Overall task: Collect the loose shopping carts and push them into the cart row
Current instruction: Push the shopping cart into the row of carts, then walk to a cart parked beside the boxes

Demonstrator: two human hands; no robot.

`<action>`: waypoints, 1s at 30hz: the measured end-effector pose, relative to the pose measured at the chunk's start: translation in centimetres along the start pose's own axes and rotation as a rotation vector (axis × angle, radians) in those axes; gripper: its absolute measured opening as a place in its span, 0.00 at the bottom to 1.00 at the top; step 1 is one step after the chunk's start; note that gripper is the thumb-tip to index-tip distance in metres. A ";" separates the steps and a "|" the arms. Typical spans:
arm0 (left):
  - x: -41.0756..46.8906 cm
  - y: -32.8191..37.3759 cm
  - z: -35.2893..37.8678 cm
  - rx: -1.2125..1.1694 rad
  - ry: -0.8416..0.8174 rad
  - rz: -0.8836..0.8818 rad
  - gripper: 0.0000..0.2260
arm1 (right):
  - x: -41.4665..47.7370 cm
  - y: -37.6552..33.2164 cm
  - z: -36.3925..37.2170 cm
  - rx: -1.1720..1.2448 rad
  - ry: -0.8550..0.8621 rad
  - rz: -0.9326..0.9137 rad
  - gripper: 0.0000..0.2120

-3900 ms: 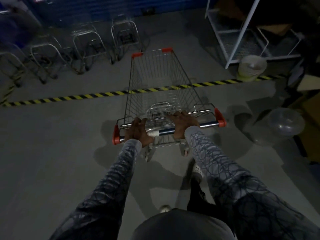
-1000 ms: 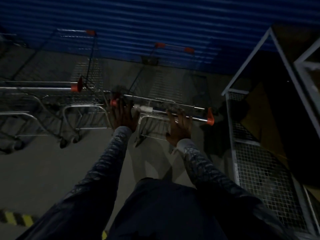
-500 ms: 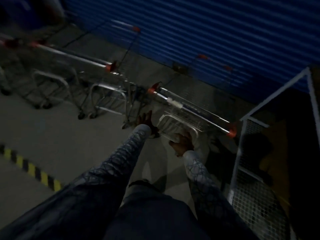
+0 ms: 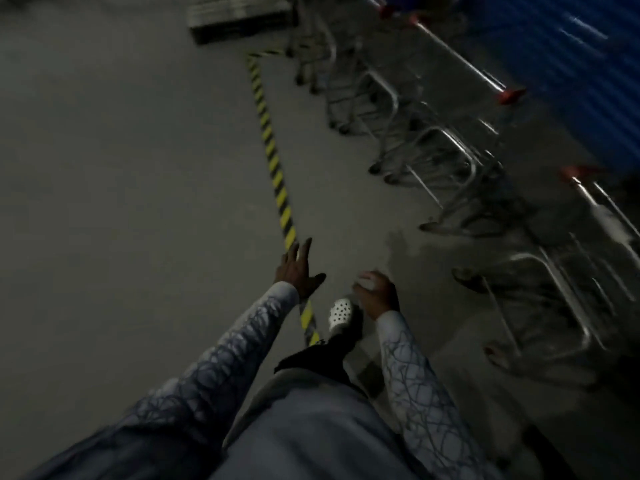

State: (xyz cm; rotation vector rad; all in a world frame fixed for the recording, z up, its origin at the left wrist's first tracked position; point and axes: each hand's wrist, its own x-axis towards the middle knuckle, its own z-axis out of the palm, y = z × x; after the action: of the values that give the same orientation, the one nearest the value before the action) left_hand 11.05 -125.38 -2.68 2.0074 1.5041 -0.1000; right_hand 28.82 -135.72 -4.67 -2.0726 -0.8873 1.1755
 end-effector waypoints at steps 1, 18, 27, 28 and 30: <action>-1.2 -2.4 -0.7 -0.034 0.022 -0.054 0.42 | -0.5 -1.7 1.8 -0.027 -0.048 -0.040 0.14; -11.4 -32.8 -15.9 -0.531 0.447 -0.721 0.40 | 2.2 -29.1 32.3 -0.271 -0.530 -0.534 0.09; -16.9 -43.4 -21.5 -0.727 0.732 -1.027 0.37 | -2.5 -42.5 48.9 -0.239 -0.871 -0.833 0.10; -17.2 -43.9 -22.0 -0.732 0.767 -1.044 0.37 | -3.0 -43.2 49.9 -0.233 -0.907 -0.847 0.10; -17.5 -44.6 -23.0 -0.743 0.831 -1.072 0.37 | -3.3 -44.2 51.5 -0.226 -0.969 -0.862 0.10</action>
State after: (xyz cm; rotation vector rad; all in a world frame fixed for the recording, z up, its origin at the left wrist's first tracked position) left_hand -41.53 -121.19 3.84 0.4871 2.4696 0.8161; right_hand -29.49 -103.15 7.86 -0.8902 -2.1354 1.5471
